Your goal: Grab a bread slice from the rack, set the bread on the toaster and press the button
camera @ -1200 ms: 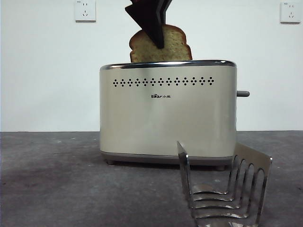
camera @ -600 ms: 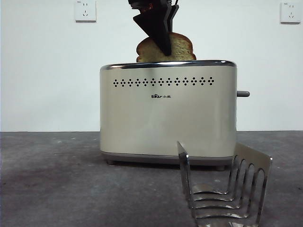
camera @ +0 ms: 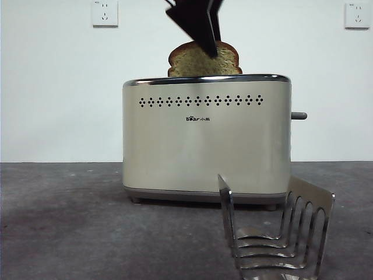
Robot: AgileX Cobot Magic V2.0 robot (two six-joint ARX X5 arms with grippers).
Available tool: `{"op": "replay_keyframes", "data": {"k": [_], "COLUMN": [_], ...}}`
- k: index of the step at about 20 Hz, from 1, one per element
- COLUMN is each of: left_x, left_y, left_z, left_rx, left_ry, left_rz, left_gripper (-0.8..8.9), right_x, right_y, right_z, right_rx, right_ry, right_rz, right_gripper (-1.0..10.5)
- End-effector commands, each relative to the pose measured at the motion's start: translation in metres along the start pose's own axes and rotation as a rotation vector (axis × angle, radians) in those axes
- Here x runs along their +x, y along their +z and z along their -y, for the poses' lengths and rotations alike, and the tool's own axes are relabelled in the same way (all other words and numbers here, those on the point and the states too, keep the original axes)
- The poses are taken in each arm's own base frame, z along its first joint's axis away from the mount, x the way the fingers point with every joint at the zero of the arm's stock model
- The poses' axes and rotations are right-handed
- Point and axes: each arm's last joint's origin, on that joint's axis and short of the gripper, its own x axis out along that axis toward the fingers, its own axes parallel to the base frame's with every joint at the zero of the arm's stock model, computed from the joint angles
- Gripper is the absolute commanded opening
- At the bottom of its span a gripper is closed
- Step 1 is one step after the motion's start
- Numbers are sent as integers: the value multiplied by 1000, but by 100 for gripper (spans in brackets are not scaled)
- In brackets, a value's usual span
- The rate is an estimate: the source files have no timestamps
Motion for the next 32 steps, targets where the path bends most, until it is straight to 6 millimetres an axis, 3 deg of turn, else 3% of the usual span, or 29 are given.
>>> {"op": "replay_keyframes", "data": {"k": [1, 4, 10, 11, 13, 16, 20, 25, 28, 32], "left_x": [-35, -76, -158, -172, -193, -217, -234, -241, -234, -208], "left_y": [-3, -7, -13, -14, -17, -23, -29, -32, -36, -48], "left_z": [2, 12, 39, 45, 55, 71, 80, 87, 95, 111], "left_rx": [-104, -211, -423, -474, -574, -701, -813, -927, -943, -993], "left_ry": [59, 67, 177, 195, 215, 219, 232, 216, 191, 124], "left_rz": [48, 122, 268, 296, 342, 385, 425, 450, 416, 310], "left_gripper": [284, 283, 276, 213, -25, -4, -4, -5, -5, -4], "right_x": [7, 17, 49, 60, 80, 114, 150, 184, 191, 192], "right_y": [6, 18, 53, 58, 66, 75, 81, 80, 79, 79], "right_z": [-1, -3, -14, -15, -15, -16, -13, -9, -8, -7], "right_rx": [-7, -15, -36, -7, 36, 91, 167, 225, 232, 232], "right_ry": [9, 78, 415, 466, 536, 641, 684, 720, 712, 690], "right_rz": [-4, 25, 112, 100, 64, 1, -55, -115, -129, -120], "right_gripper": [-2, -3, -7, -7, -7, -7, -8, -8, -7, -8]}}
